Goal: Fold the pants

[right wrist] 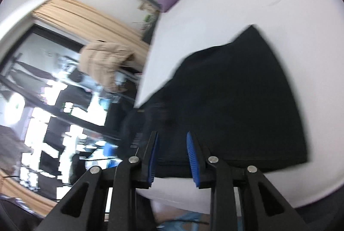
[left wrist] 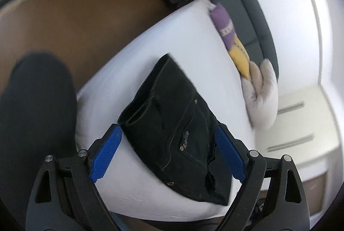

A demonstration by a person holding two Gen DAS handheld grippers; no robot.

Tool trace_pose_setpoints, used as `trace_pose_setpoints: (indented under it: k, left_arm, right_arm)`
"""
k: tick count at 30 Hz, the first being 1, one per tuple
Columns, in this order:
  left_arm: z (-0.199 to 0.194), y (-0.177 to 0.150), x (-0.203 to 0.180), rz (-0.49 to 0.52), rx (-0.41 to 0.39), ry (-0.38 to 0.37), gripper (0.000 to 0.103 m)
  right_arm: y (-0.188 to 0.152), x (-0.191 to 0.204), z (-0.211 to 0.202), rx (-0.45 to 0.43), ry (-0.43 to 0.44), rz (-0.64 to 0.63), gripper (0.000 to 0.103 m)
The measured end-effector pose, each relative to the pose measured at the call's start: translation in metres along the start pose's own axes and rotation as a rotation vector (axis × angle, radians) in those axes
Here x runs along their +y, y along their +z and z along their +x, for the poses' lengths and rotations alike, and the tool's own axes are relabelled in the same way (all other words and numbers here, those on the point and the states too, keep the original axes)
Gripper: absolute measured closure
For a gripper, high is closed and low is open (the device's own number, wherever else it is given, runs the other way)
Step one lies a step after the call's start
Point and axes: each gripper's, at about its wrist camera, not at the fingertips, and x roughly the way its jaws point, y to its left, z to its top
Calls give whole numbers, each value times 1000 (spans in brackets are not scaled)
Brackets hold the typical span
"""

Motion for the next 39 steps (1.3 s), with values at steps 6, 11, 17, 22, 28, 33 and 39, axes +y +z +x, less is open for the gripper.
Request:
trace_pose_setpoints:
  k: [6, 11, 17, 22, 28, 33, 39]
  left_arm:
    - [26, 1, 29, -139, 92, -62, 16]
    - [48, 1, 54, -256, 107, -150, 30]
    - [69, -4, 57, -293, 155, -182, 75]
    - [62, 3, 36, -161, 125, -170, 85]
    - [55, 9, 5, 3, 72, -153, 87]
    - [51, 11, -28, 125, 54, -136, 87]
    - [39, 2, -69, 301, 26, -129, 87]
  right_arm:
    - [2, 18, 35, 58, 113, 19, 74]
    - [1, 20, 51, 97, 139, 30, 74]
    - [12, 36, 69, 148, 78, -9, 74]
    - [33, 58, 106, 255, -36, -96, 74]
    - [53, 54, 161, 368, -104, -116, 74]
    - [59, 26, 197, 442, -240, -86, 85]
    - [57, 9, 196, 416, -236, -60, 90]
